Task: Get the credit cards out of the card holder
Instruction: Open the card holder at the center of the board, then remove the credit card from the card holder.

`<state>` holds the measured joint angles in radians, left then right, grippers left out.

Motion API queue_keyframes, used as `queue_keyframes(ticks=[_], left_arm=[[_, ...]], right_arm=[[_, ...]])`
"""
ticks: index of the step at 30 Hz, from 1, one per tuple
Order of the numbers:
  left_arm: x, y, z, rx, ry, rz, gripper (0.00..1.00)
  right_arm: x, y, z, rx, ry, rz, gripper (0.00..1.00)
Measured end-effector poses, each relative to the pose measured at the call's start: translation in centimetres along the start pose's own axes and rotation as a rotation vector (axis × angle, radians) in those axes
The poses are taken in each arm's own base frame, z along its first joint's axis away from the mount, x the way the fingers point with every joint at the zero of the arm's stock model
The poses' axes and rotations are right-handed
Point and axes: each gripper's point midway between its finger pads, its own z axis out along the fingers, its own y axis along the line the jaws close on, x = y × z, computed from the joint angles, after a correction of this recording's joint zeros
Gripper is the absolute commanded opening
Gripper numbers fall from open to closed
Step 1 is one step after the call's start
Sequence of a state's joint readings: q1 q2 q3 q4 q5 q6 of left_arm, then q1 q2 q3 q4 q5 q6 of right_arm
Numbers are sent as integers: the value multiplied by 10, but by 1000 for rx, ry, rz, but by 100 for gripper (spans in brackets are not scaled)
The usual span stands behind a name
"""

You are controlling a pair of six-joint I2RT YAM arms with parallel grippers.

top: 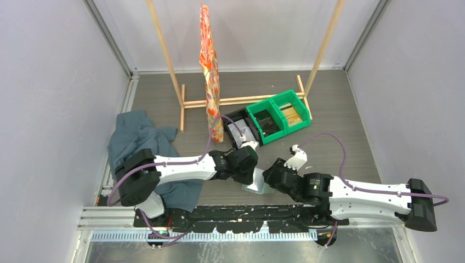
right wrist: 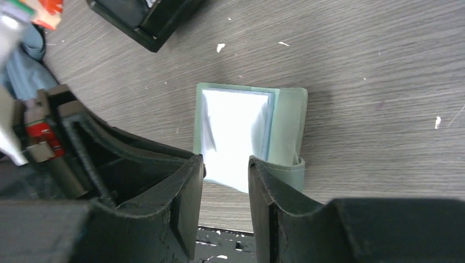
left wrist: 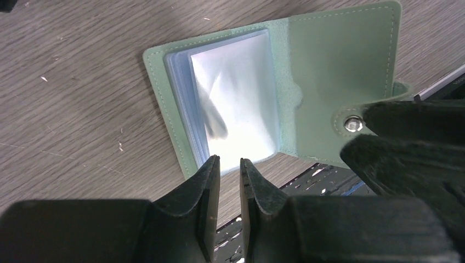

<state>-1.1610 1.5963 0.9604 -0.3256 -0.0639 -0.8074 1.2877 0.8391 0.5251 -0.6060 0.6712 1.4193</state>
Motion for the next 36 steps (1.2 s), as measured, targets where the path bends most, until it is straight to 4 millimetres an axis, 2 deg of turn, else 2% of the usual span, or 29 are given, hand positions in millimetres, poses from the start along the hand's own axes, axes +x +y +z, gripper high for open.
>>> queue_keyframes(ticks=[4,12,20,24,26,32,36], left_arm=[[-4,0,-4,-2,-19,1,22],[-11,-3,-12,9,-47,0,25],[-17,0,-10,14,-47,-21,26],[-22,3,-6,12,-39,-38,41],[-24,4,-3,18,-32,-47,43],[-19,0,6,66,22,-66,42],[-13,-18,10,155,66,-71,39]], right_arm=[[6,-14,5,39,4,17,38],[22,-70,13,90,15,94,37],[25,-78,14,94,23,137,36],[28,-83,15,110,29,133,36],[29,-84,16,117,30,130,36],[30,-86,17,125,29,137,36],[30,-87,18,126,29,144,36]])
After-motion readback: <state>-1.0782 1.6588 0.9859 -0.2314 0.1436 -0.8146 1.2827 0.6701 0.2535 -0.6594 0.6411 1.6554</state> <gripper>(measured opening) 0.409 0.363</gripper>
